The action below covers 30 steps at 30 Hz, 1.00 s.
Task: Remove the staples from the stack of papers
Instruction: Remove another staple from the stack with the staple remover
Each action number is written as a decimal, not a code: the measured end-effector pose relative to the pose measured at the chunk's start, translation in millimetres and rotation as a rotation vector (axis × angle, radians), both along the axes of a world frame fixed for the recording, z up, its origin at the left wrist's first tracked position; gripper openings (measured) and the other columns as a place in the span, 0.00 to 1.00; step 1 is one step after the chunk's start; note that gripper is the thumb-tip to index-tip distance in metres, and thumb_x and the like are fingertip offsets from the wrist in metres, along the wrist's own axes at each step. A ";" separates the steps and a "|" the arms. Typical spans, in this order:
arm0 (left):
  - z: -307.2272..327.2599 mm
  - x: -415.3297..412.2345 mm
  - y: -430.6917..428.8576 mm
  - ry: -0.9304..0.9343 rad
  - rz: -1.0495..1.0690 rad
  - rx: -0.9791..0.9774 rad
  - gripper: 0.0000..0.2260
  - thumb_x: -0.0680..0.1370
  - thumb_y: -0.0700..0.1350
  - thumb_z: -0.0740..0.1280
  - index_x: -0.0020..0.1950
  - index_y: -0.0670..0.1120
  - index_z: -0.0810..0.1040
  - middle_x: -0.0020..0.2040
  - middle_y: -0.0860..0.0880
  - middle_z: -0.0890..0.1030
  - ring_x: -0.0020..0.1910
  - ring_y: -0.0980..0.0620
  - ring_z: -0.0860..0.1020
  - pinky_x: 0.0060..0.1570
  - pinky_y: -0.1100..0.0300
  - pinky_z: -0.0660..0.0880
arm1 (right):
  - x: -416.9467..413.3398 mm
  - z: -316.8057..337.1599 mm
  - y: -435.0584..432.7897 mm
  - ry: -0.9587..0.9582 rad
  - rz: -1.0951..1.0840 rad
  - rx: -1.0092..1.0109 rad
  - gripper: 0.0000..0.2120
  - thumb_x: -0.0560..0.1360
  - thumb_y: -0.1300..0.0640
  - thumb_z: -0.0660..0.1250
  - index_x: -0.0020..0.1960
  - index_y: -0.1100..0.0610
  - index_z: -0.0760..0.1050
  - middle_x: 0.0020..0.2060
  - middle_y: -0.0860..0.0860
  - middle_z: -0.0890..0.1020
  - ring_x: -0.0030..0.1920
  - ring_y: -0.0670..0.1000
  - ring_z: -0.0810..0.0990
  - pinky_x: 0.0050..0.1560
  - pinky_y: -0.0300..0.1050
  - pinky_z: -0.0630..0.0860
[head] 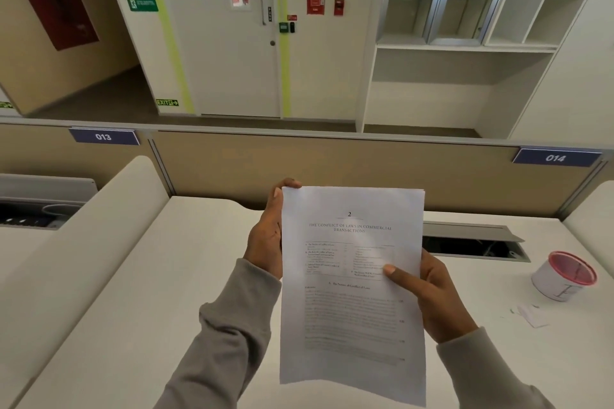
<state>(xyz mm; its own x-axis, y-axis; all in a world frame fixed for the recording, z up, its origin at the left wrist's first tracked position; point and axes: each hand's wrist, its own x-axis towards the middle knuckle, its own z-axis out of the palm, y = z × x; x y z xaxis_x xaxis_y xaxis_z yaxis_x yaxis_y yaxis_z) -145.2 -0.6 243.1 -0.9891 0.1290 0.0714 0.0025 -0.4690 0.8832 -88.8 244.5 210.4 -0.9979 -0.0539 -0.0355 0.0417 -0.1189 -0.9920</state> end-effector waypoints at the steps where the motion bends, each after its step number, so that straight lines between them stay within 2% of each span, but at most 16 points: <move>1: -0.1 -0.4 0.1 -0.018 0.007 -0.001 0.16 0.84 0.58 0.53 0.61 0.53 0.76 0.54 0.45 0.75 0.53 0.42 0.72 0.52 0.49 0.72 | -0.2 -0.1 0.4 -0.002 0.000 0.002 0.24 0.68 0.56 0.72 0.62 0.59 0.73 0.53 0.59 0.84 0.49 0.65 0.84 0.49 0.70 0.80; 6: 0.7 -0.6 1.2 -0.021 0.012 0.003 0.17 0.85 0.57 0.51 0.60 0.53 0.77 0.52 0.46 0.78 0.51 0.45 0.75 0.51 0.50 0.74 | 0.2 3.0 0.9 -0.006 -0.009 0.006 0.24 0.68 0.56 0.72 0.62 0.59 0.73 0.53 0.59 0.84 0.48 0.66 0.84 0.48 0.70 0.80; 10: 2.3 1.5 0.4 -0.009 -0.012 0.011 0.20 0.80 0.60 0.54 0.62 0.52 0.76 0.53 0.46 0.81 0.50 0.46 0.80 0.49 0.52 0.79 | 1.2 3.6 1.1 -0.005 -0.018 0.011 0.22 0.70 0.55 0.76 0.61 0.59 0.74 0.52 0.59 0.84 0.47 0.65 0.85 0.47 0.69 0.80; 12: 1.0 3.0 -2.1 0.032 -0.020 -0.030 0.17 0.82 0.59 0.58 0.64 0.51 0.75 0.56 0.43 0.78 0.52 0.44 0.78 0.49 0.50 0.77 | 1.9 2.4 2.0 -0.006 -0.020 0.016 0.20 0.72 0.59 0.74 0.61 0.59 0.74 0.51 0.58 0.84 0.47 0.65 0.85 0.47 0.68 0.81; 15: -0.6 5.0 -4.3 0.062 -0.002 -0.079 0.13 0.82 0.54 0.60 0.64 0.53 0.74 0.55 0.44 0.77 0.51 0.44 0.76 0.47 0.51 0.76 | 3.5 1.1 2.0 -0.009 -0.016 0.025 0.22 0.69 0.57 0.74 0.60 0.59 0.74 0.51 0.58 0.84 0.46 0.65 0.85 0.45 0.65 0.82; 18: -0.7 7.4 -3.5 0.057 0.029 -0.085 0.12 0.83 0.55 0.58 0.61 0.53 0.76 0.54 0.45 0.76 0.53 0.43 0.74 0.50 0.49 0.74 | 5.1 0.6 1.4 -0.017 -0.023 0.039 0.22 0.67 0.55 0.72 0.60 0.58 0.75 0.49 0.56 0.85 0.46 0.64 0.85 0.43 0.61 0.83; 21: 1.0 9.9 -1.5 0.034 0.042 -0.068 0.14 0.81 0.56 0.58 0.60 0.53 0.76 0.56 0.44 0.78 0.55 0.43 0.76 0.54 0.48 0.76 | 5.6 0.4 2.3 -0.021 -0.030 0.063 0.21 0.68 0.55 0.74 0.59 0.58 0.75 0.48 0.56 0.85 0.45 0.63 0.85 0.44 0.61 0.83; 23: 0.2 10.7 -0.7 0.018 0.029 -0.052 0.14 0.81 0.56 0.58 0.62 0.52 0.76 0.58 0.43 0.79 0.56 0.42 0.77 0.55 0.47 0.76 | 6.0 0.0 3.3 -0.022 -0.035 0.081 0.19 0.70 0.56 0.75 0.58 0.59 0.76 0.48 0.55 0.86 0.45 0.63 0.85 0.45 0.63 0.83; 27: -3.7 11.2 0.8 -0.064 -0.036 0.047 0.18 0.84 0.55 0.54 0.69 0.49 0.73 0.63 0.42 0.81 0.60 0.41 0.79 0.57 0.48 0.77 | 6.1 0.0 4.3 -0.022 -0.045 0.095 0.15 0.72 0.58 0.72 0.57 0.60 0.77 0.47 0.56 0.86 0.44 0.63 0.85 0.46 0.64 0.82; 28: -3.4 11.4 1.8 -0.106 -0.047 0.085 0.21 0.84 0.56 0.54 0.72 0.48 0.71 0.67 0.42 0.79 0.64 0.39 0.78 0.61 0.46 0.75 | 6.1 -0.1 4.7 -0.020 -0.046 0.094 0.14 0.72 0.60 0.71 0.57 0.60 0.77 0.47 0.56 0.86 0.44 0.63 0.85 0.46 0.64 0.82; 30: -3.7 10.2 4.1 -0.177 -0.065 0.158 0.24 0.84 0.57 0.56 0.76 0.47 0.68 0.72 0.39 0.74 0.71 0.37 0.72 0.73 0.41 0.65 | 5.9 -0.3 5.3 -0.018 -0.055 0.101 0.13 0.73 0.60 0.70 0.57 0.60 0.77 0.47 0.56 0.86 0.44 0.63 0.85 0.45 0.64 0.82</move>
